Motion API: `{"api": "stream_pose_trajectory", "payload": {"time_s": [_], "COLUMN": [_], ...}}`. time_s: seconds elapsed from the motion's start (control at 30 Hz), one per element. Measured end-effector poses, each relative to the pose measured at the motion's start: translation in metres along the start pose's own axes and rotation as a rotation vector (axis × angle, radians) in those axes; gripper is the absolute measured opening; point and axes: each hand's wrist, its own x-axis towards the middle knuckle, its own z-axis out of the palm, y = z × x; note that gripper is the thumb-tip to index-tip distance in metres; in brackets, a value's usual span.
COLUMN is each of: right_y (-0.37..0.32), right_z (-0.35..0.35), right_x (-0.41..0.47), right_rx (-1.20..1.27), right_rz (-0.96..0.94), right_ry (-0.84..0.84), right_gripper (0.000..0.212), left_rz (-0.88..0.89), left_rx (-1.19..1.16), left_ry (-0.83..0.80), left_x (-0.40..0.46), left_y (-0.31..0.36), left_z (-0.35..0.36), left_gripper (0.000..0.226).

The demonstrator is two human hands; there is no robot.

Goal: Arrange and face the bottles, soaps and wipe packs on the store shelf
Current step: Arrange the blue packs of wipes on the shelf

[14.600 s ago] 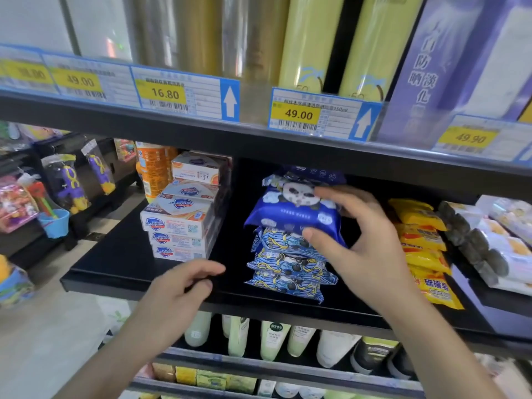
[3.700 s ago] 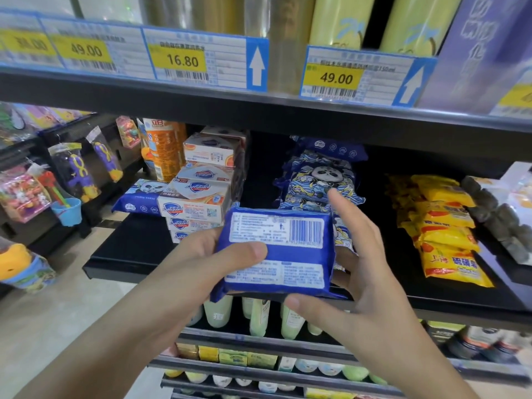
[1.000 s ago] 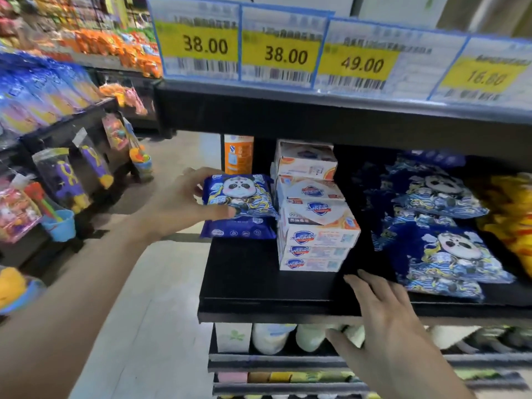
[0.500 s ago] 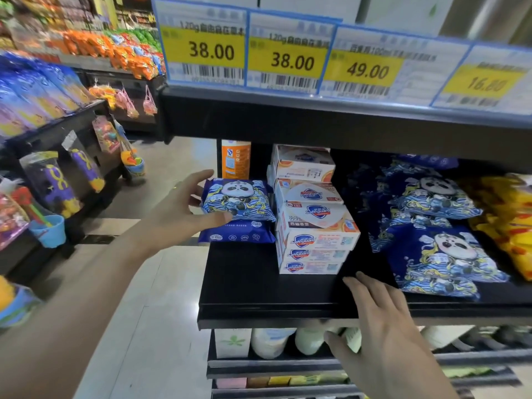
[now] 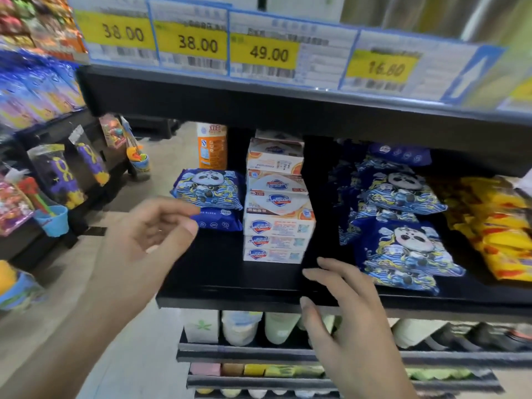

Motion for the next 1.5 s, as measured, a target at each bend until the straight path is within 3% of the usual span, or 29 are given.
{"api": "stream_pose_trajectory", "payload": {"time_s": [0.13, 0.3, 0.4, 0.5, 0.57, 0.67, 0.97, 1.2, 1.33, 1.43, 1.5], "right_y": [0.015, 0.060, 0.092, 0.116, 0.127, 0.140, 0.151, 0.137, 0.123, 0.115, 0.111], "right_z": [-0.043, -0.099, -0.125, -0.142, -0.147, -0.141, -0.122, -0.138, -0.142, -0.138, -0.135], "right_x": [0.002, 0.008, 0.017, 0.029, 0.038, 0.045, 0.049, 0.032, 0.018, 0.010, 0.006], "right_rx": [0.056, -0.033, -0.076, -0.054, -0.023, 0.005, 0.134, 0.186, 0.181, 0.167, 0.144], "right_rz": [-0.093, -0.089, 0.005, 0.014, 0.005, -0.064, -0.105, -0.186, -0.316, -0.381, -0.408], "right_ry": [0.124, 0.283, 0.210, 0.023, -0.118, -0.213, -0.043, 0.082, 0.126, 0.123, 0.131], "right_gripper": [0.023, 0.019, 0.039, 0.064, 0.072, 0.068, 0.051, 0.052, 0.050, 0.052, 0.051], "left_rz": [0.004, 0.028, 0.025, 0.071, 0.062, 0.020, -0.067, -0.403, -0.609, -0.590, -0.576], "left_rx": [0.059, 0.149, 0.354, 0.631, 0.682, 0.641, 0.578, 0.035, -0.208, -0.215, -0.218], "left_ry": [-0.122, -0.263, -0.276, -0.325, -0.363, -0.356, -0.307, -0.049, -0.244, -0.399, -0.408], "left_x": [-0.031, -0.045, -0.044, -0.046, -0.045, -0.044, -0.045, -0.041, -0.038, -0.045, -0.050], "left_y": [0.021, 0.026, 0.006, -0.014, -0.015, -0.009, -0.002, 0.049, 0.079, 0.097, 0.105], "left_z": [0.062, 0.145, 0.176, 0.186, 0.187, 0.187, 0.191, 0.199, 0.208, 0.216, 0.219], "left_gripper": [0.014, 0.025, 0.027, 0.024, 0.026, 0.024, 0.026, 0.017, 0.063, 0.051, 0.041]}}
